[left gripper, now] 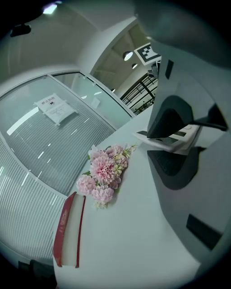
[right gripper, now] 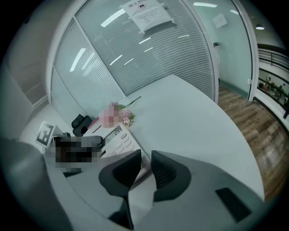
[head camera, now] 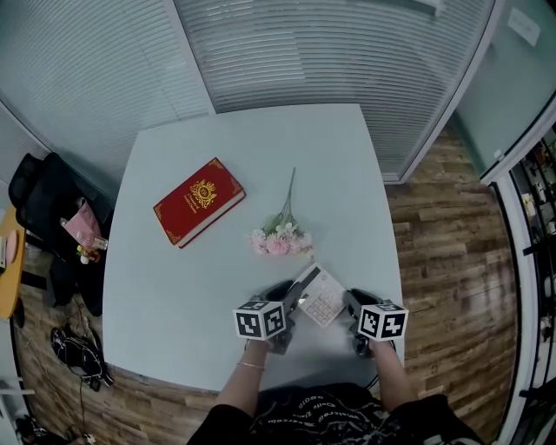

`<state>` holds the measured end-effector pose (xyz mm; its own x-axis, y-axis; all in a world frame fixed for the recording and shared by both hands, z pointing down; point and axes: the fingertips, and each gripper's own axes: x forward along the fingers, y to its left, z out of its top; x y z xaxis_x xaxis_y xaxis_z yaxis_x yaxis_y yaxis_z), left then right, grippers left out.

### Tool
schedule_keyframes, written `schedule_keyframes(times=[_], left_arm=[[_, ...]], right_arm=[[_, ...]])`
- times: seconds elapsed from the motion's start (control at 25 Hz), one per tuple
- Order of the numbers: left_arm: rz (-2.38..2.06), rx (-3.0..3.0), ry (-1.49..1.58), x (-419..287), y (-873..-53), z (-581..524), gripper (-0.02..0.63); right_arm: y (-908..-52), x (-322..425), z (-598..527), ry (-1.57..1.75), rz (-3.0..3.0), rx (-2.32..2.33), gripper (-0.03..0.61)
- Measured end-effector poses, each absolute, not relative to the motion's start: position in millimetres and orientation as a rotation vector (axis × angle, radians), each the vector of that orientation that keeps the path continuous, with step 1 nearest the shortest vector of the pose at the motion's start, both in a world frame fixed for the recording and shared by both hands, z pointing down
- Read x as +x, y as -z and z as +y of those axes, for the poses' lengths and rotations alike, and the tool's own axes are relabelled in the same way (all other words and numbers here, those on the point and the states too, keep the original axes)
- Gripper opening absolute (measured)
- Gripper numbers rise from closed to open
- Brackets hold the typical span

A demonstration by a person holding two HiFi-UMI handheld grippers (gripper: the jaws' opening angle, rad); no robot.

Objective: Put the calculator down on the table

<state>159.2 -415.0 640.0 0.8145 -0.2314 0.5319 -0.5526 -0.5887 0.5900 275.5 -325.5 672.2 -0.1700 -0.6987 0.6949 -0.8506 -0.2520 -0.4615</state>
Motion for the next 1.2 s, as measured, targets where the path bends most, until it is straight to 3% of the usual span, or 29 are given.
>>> schedule_keyframes(times=[0.12, 0.2, 0.28, 0.36, 1.2], left_arm=[[-0.602, 2.203, -0.527, 158.1, -640.5, -414.3, 0.094], [-0.621, 2.204, -0.538, 157.3, -641.5, -414.0, 0.127], [-0.625, 2.206, -0.538, 156.1, -640.8, -412.4, 0.244], [-0.641, 2.218, -0.536, 152.8, -636.8, -411.1, 0.287], [-0.759, 2.535, -0.443, 46.4, -551.4, -301.5, 0.302]], right_arm=[[-673.6, 279.3, -322.6, -1.396, -1.777, 1.939, 0.102], [-673.8, 282.5, -320.9, -1.402, -1.771, 1.953, 0.151], [-671.1, 280.6, -321.3, -1.410, -1.808, 1.947, 0.240], [-666.6, 277.2, -321.7, -1.389, -1.847, 1.942, 0.283], [-566.4, 190.4, -258.3, -0.745, -2.101, 1.899, 0.290]])
